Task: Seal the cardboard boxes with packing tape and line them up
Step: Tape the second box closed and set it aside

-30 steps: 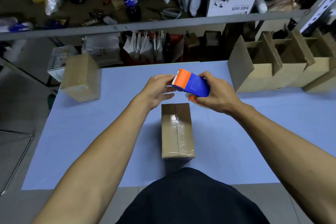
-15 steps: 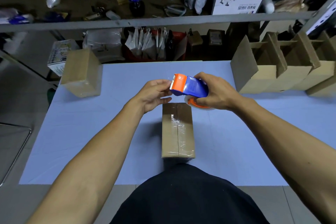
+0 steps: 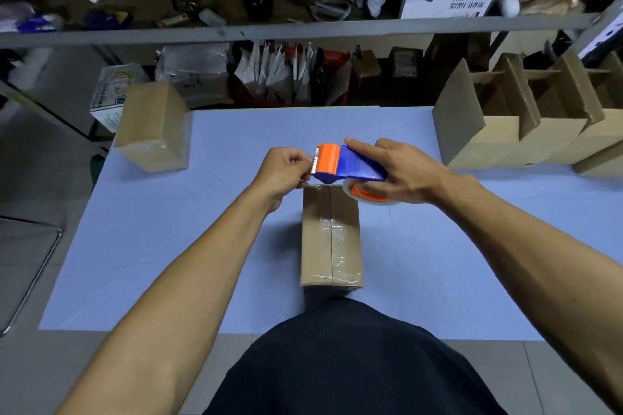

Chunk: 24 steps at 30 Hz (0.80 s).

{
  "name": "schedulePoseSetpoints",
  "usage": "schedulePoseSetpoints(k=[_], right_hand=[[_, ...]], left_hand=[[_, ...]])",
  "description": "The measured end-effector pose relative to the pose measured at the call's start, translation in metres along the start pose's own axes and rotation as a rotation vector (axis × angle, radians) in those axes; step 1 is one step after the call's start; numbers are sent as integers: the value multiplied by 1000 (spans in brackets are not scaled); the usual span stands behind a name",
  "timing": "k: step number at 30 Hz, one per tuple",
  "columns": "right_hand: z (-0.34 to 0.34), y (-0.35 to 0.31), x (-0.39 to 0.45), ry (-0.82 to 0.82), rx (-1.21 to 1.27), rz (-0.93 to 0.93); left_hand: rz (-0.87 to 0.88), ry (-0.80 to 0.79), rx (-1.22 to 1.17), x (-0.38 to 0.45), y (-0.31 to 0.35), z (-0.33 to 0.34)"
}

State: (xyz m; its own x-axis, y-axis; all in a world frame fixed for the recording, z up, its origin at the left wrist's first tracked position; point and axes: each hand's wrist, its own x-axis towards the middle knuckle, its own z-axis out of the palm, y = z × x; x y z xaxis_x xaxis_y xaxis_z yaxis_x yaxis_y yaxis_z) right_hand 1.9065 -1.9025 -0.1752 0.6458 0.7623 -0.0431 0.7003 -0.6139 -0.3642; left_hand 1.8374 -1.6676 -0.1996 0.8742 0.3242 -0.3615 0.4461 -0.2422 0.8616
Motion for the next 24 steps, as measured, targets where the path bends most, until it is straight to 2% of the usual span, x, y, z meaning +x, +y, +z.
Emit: schedulePoseSetpoints(k=[4, 12, 24], right_hand=[[1, 20, -16, -10, -53, 22], [17, 35, -31, -73, -48, 71], [23, 41, -20, -91, -112, 68]], left_hand=[[-85, 75, -190, 0, -17, -14], [-181, 15, -117, -5, -45, -13], [-175, 81, -121, 0, -58, 1]])
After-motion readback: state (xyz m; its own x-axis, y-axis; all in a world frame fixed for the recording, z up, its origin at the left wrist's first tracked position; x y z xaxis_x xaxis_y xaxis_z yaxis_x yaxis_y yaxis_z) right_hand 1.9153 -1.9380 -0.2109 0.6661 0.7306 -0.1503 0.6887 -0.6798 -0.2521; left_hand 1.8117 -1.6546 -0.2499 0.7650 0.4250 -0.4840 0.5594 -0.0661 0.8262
